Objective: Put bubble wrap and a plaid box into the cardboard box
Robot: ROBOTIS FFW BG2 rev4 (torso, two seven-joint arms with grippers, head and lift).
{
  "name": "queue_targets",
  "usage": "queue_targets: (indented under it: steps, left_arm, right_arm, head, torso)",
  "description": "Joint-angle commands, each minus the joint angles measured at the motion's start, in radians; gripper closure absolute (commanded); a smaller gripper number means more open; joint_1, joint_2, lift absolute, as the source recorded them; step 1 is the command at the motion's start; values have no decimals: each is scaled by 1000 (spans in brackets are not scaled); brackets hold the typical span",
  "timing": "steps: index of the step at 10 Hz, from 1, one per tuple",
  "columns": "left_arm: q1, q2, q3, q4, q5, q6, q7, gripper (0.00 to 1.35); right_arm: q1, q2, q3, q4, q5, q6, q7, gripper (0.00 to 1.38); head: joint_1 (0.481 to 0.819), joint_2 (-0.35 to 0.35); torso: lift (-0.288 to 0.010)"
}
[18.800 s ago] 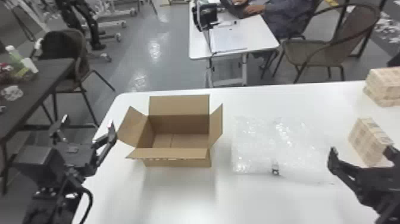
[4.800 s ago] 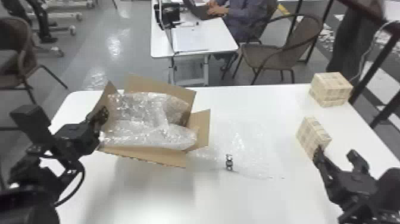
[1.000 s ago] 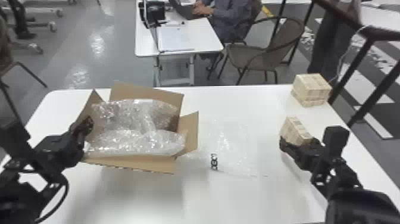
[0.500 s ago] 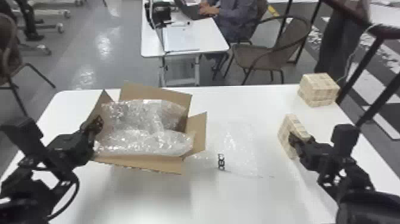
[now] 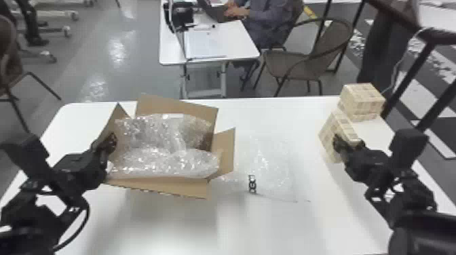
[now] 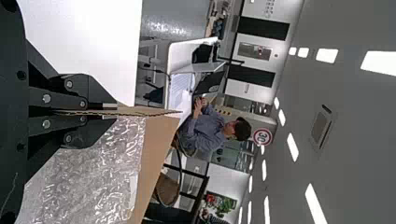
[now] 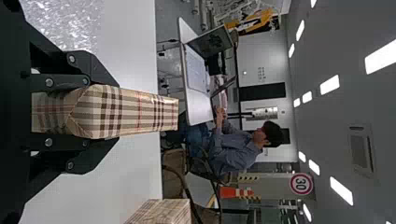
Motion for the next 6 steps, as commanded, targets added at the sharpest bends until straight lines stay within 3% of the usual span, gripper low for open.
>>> queue_targets:
  steps: [1, 3, 6]
  left_arm:
    - [-2, -3, -1, 0, -1, 0, 0, 1210]
    - [-12, -3, -10, 2, -7, 5, 0, 1210]
    - [-29, -2, -29, -3, -6, 5, 0, 1210]
  right_arm:
    - [-29, -9, 43, -131, -23, 83, 17, 1070]
    - [-124, -56, 169, -175, -125, 184, 63, 1072]
    - [-253, -92, 335, -123, -234, 222, 116, 1072]
  head:
    - [695, -16]
    - [693, 22]
    - [635, 125]
  torso:
    - [-108]
    - [-108]
    - [-108]
